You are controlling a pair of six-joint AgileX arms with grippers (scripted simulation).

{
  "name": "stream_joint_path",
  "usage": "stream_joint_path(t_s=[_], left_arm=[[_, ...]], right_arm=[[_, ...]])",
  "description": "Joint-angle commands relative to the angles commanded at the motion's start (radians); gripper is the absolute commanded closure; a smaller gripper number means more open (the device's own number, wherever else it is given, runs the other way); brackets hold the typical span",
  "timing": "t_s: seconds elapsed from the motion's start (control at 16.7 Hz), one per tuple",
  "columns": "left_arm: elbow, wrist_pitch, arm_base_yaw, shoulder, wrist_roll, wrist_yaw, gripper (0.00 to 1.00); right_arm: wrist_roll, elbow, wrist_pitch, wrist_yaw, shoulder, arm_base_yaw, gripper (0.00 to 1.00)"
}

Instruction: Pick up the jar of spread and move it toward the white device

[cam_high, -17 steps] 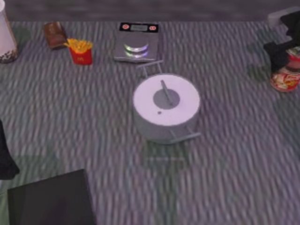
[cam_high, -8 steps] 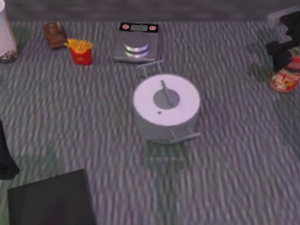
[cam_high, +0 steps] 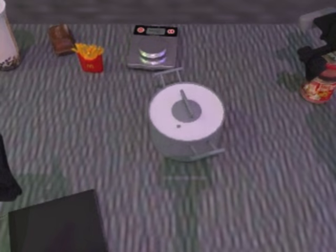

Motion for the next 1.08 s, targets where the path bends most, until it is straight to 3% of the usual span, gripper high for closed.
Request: stream_joint_path(t_s=[0.24,0.48,1.08], left_arm=[[0.000,0.000,0.000,0.000,0.000,0.000,0.00],[0.000,0.000,0.000,0.000,0.000,0.000,0.00],[0.000,0.000,0.000,0.000,0.000,0.000,0.00]], right_arm=[[0.001,-0.012,0.006,-0.001,-0.013,-0.003,1.00],[-0.001,-0.158,0.069,-0.002,-0.143,0.001,1.00],[0.003,-1.039,0.295,-0.009,-0.686,0.007,1.00]])
